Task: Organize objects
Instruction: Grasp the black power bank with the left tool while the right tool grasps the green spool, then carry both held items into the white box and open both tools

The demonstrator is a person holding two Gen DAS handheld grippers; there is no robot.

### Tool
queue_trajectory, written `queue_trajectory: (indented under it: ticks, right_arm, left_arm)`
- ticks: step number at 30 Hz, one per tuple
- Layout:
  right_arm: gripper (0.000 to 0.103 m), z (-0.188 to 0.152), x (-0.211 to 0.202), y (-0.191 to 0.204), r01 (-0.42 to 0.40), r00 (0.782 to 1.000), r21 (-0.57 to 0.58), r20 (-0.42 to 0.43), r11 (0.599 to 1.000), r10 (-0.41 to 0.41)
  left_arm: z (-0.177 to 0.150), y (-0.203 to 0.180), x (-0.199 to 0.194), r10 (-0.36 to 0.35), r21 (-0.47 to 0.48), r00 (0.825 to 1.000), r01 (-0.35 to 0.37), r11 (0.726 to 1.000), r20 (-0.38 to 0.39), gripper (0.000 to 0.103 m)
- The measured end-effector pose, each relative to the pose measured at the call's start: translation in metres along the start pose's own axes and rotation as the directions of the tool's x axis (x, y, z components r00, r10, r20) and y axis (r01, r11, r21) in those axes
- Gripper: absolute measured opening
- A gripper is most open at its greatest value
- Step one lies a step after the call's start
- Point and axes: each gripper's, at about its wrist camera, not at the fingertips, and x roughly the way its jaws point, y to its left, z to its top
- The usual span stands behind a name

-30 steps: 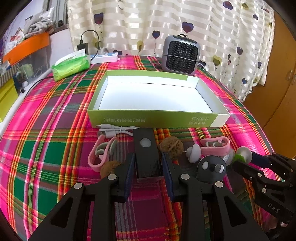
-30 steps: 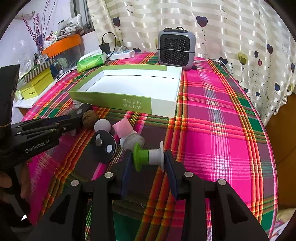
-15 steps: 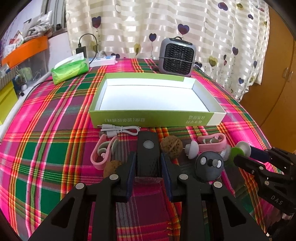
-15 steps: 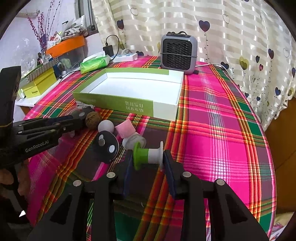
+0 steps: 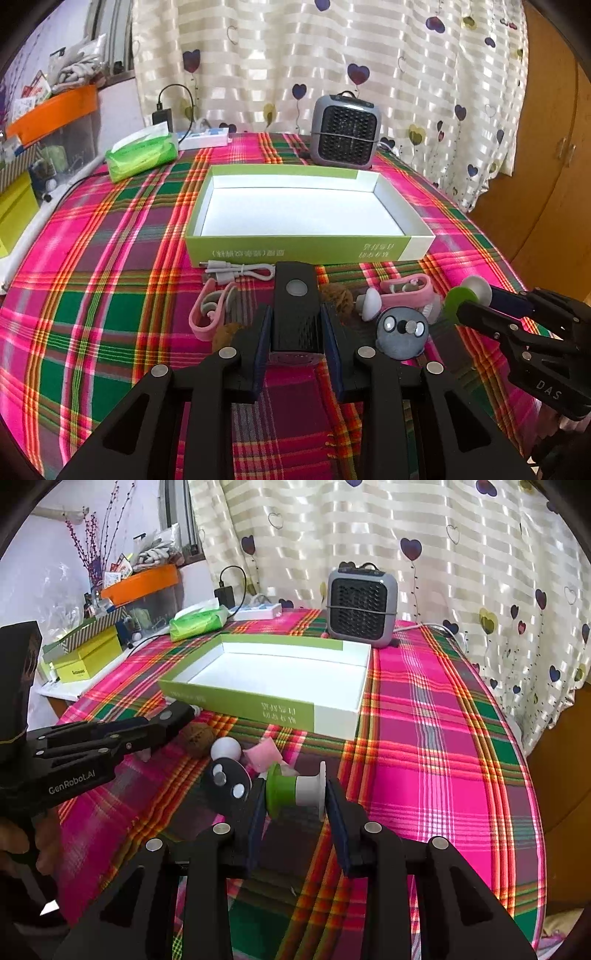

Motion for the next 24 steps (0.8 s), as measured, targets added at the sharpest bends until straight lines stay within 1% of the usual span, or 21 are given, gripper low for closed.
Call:
queue_trajectory:
  ticks: [16, 24]
  right_arm:
    - [0.033, 0.019, 0.005, 0.014, -0.036, 0.999, -0.037, 0.032, 0.999, 0.037]
    - [0.034, 0.032, 0.011, 0.017, -0.044, 0.998, -0.052, 0.048, 0.998, 0.047]
  left_arm:
    - [0.01, -0.006, -0.003, -0.032, 0.013, 0.999, 0.032, 0.999, 0.017, 0.025]
    - [0.022, -0.006, 0.0, -0.05, 0.016, 0.998, 0.049, 0.999, 0.026, 0.025]
